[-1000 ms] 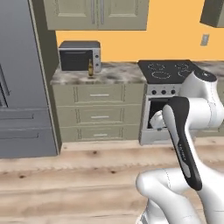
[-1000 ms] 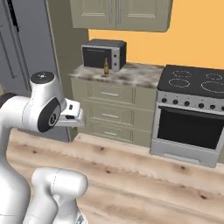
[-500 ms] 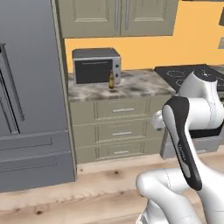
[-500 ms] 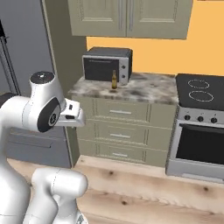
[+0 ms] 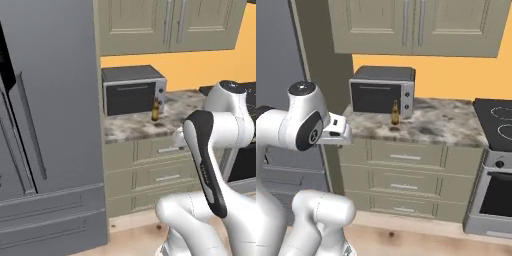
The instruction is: Move the drinks to the dining counter.
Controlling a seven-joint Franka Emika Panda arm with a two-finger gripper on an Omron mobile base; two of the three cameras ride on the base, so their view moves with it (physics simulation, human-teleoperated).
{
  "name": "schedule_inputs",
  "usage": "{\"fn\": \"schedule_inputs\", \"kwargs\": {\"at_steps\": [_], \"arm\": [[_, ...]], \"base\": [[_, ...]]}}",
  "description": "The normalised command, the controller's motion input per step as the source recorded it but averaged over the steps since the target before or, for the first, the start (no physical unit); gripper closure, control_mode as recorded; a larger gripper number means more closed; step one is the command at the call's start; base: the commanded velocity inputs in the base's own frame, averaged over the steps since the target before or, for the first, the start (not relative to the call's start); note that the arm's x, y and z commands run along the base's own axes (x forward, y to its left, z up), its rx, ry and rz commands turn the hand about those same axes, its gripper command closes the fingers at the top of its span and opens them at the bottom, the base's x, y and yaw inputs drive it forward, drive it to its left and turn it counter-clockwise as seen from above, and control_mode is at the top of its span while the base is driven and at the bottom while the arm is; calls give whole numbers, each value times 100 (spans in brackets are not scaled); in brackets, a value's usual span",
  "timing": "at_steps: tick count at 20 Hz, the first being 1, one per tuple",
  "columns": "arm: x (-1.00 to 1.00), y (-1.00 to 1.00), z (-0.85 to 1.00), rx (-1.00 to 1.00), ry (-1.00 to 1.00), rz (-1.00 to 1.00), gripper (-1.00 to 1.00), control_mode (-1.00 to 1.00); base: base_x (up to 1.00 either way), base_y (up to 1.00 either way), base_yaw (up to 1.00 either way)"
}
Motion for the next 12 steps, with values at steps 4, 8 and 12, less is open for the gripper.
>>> {"fn": "schedule_inputs", "kwargs": {"at_steps": [4, 8, 12], "arm": [[0, 0, 0, 0, 0, 0, -100, 100], [0, 0, 0, 0, 0, 0, -100, 100], [0, 0, 0, 0, 0, 0, -100, 100]], "base": [[100, -16, -8], [100, -37, -7], [100, -19, -9]]}}
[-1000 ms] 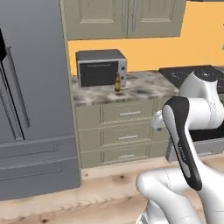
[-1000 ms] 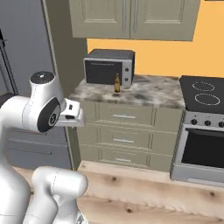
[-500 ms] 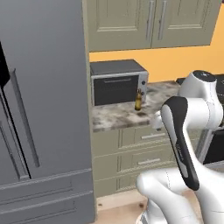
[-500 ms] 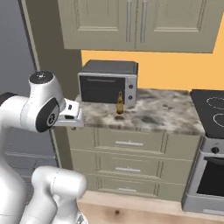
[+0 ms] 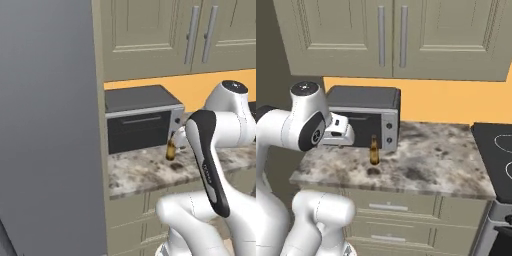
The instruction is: Move the drinks to the dining counter.
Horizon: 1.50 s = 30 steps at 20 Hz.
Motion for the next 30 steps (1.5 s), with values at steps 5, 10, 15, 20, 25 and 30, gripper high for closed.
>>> {"fn": "schedule_inputs", "kwargs": {"at_steps": [5, 10, 15, 20, 25, 30], "arm": [[0, 0, 0, 0, 0, 0, -100, 100], [0, 0, 0, 0, 0, 0, -100, 100], [0, 0, 0, 0, 0, 0, -100, 100], [0, 0, 0, 0, 0, 0, -100, 100], [0, 0, 0, 0, 0, 0, -100, 100], [0, 0, 0, 0, 0, 0, -100, 100]], "base": [[100, -52, -20], [67, -29, -8], [26, -37, -9], [84, -97, 3], [80, -100, 14], [84, -100, 18]]}}
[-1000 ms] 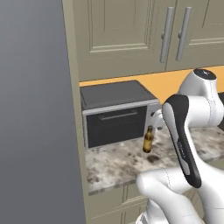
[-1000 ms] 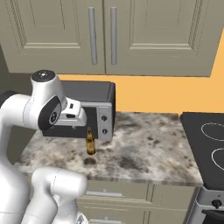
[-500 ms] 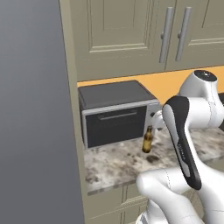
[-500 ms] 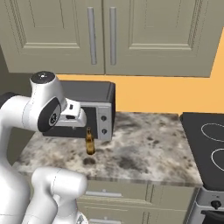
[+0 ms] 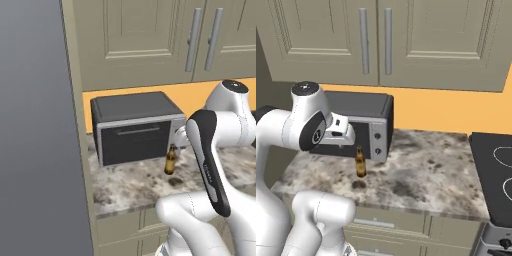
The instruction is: Move the drinks to the dining counter.
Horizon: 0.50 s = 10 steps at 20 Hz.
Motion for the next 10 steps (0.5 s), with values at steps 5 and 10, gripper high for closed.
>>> {"fn": "schedule_inputs", "kwargs": {"at_steps": [5, 10], "arm": [[0, 0, 0, 0, 0, 0, -100, 100], [0, 0, 0, 0, 0, 0, -100, 100]], "base": [[95, -100, 24], [100, -80, 15]]}}
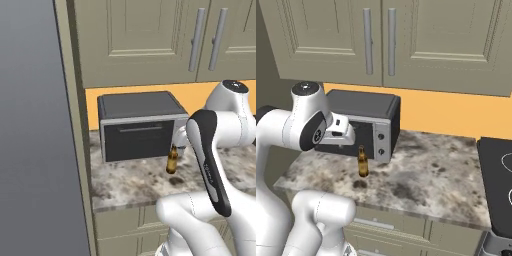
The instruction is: Move the drinks to the dining counter.
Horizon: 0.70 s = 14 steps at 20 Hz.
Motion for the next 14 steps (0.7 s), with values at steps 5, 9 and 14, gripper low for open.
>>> {"fn": "schedule_inputs", "kwargs": {"at_steps": [5, 9, 14], "arm": [[0, 0, 0, 0, 0, 0, -100, 100], [0, 0, 0, 0, 0, 0, -100, 100], [0, 0, 0, 0, 0, 0, -100, 100]], "base": [[98, -66, 3], [100, -74, 1], [100, -87, 6]]}}
